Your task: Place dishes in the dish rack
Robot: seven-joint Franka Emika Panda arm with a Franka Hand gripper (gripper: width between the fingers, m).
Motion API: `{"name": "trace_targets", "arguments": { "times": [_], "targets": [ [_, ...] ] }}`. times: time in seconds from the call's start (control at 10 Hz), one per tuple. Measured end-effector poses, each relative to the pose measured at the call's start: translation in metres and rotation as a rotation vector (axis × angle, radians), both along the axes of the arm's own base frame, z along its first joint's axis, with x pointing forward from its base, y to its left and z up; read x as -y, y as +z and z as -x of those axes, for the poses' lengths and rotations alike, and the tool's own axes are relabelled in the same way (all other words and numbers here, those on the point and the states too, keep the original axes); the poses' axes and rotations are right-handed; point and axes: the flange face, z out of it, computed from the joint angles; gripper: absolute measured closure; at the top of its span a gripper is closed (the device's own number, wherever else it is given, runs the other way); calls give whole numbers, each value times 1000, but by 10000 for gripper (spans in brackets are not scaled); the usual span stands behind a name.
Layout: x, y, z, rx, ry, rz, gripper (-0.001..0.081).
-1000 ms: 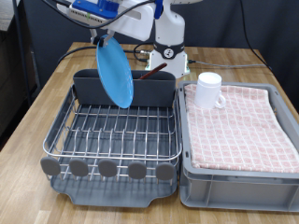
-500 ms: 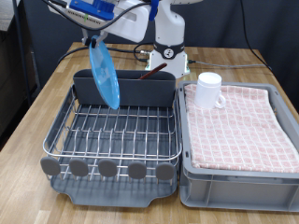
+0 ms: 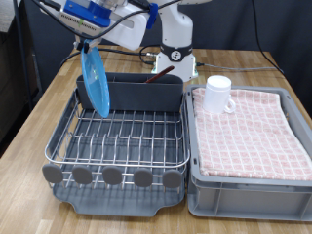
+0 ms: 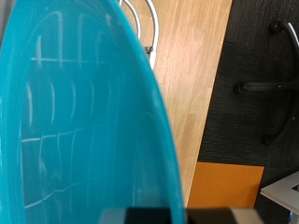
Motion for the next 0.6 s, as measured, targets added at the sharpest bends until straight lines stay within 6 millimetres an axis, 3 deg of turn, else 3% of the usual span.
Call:
{"name": "trace_targets", "arguments": {
  "times": [0.6],
  "targets": [
    [5, -17, -8, -31, 111, 54, 780]
  ]
}}
